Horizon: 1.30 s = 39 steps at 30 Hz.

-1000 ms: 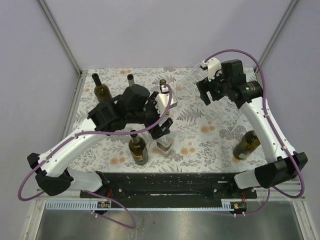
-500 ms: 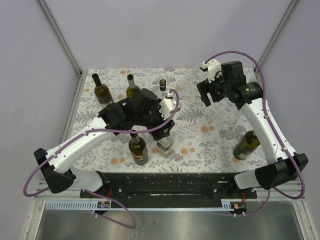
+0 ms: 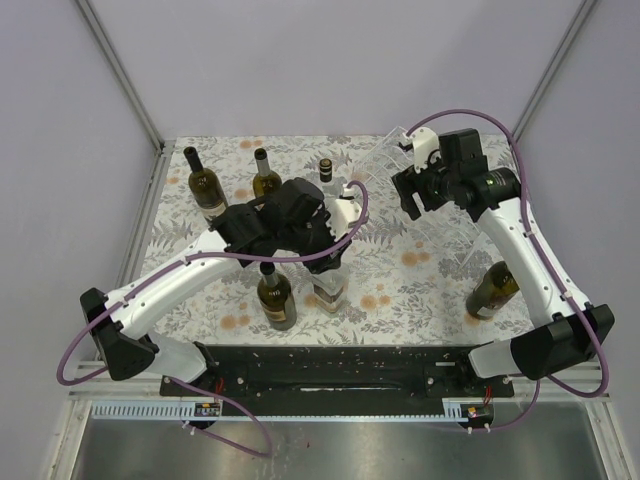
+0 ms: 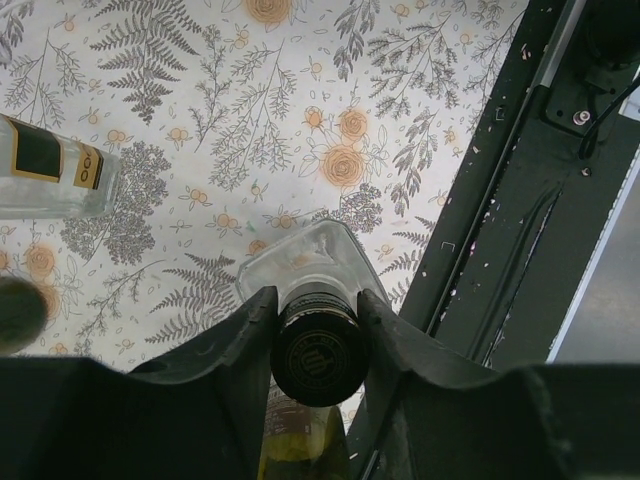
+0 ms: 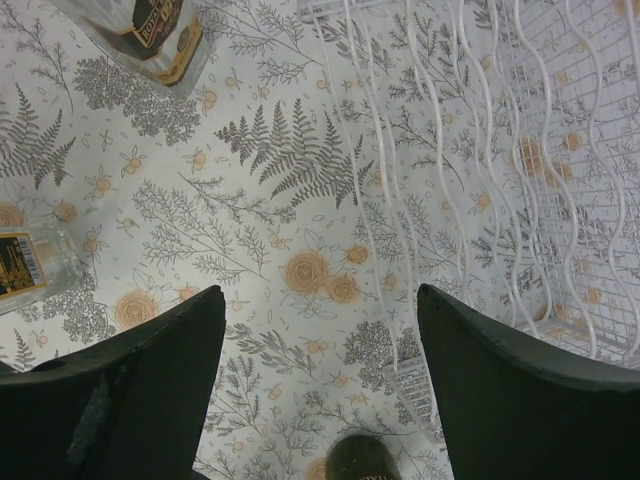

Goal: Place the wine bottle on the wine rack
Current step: Pick up the wine bottle from the center of the board.

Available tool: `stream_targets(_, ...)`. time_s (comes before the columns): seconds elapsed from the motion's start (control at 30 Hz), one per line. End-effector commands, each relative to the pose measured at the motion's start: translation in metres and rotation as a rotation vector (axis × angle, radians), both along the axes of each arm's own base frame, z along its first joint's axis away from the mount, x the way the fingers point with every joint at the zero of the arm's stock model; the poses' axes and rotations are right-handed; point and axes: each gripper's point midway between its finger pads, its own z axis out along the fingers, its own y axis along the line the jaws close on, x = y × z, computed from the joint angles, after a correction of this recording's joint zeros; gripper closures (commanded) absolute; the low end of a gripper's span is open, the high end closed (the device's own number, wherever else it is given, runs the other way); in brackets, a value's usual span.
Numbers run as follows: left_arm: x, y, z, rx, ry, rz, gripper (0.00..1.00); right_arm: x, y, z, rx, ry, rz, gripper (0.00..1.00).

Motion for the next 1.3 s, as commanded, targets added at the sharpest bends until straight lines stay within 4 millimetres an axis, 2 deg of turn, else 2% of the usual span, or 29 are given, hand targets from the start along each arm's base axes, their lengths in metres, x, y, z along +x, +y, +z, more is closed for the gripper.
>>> stream_targets(0.0, 0.0, -0.011, 0.015, -0.062, -0.015, -0.015, 0.63, -0.007, 0.005, 0.012, 0.029, -0.041, 0.033, 0.14)
stream_targets(0.1, -0.001, -0.009, 0.014, -0.059, -0.016, -0.021, 0.75, -0.008, 0.006, 0.013, 0.032, -0.04, 0.038, 0.14)
stream_targets(0.2, -0.006, -0.01, 0.014, -0.068, -0.009, -0.047, 0.91, -0.012, 0.008, 0.011, 0.039, -0.035, 0.062, 0.14)
stream_targets(0.23, -0.008, -0.011, 0.017, -0.078, -0.009, -0.056, 1.0, -0.013, 0.009, 0.01, 0.042, -0.029, 0.07, 0.14)
stream_targets(0.4, -0.007, -0.013, 0.033, -0.11, -0.047, -0.078, 1.0, -0.029, 0.024, 0.01, 0.093, -0.052, 0.193, 0.13)
stream_targets(0.43, -0.007, -0.014, 0.039, -0.123, -0.065, -0.088, 1.0, -0.033, 0.029, 0.01, 0.108, -0.063, 0.238, 0.03)
stream_targets(0.57, -0.005, -0.018, 0.07, -0.188, -0.14, -0.116, 1.0, -0.045, 0.041, 0.018, 0.16, -0.126, 0.335, 0.0)
stream_targets(0.7, 0.0, -0.02, 0.102, -0.228, -0.197, -0.114, 1.0, -0.061, 0.052, 0.018, 0.186, -0.098, 0.448, 0.01)
stream_targets(0.93, 0.002, -0.02, 0.165, -0.321, -0.293, -0.121, 1.0, -0.101, 0.077, 0.012, 0.298, -0.112, 0.705, 0.01)
stream_targets(1.0, -0.003, -0.021, 0.185, -0.358, -0.312, -0.139, 1.0, -0.103, 0.083, 0.013, 0.329, -0.121, 0.755, 0.01)
stream_targets(1.13, -0.008, -0.024, 0.212, -0.417, -0.339, -0.169, 1.0, -0.105, 0.097, 0.018, 0.398, -0.124, 0.849, 0.0)
stream_targets(1.27, -0.009, -0.029, 0.226, -0.451, -0.346, -0.181, 1.0, -0.108, 0.108, 0.027, 0.47, -0.131, 0.922, 0.01)
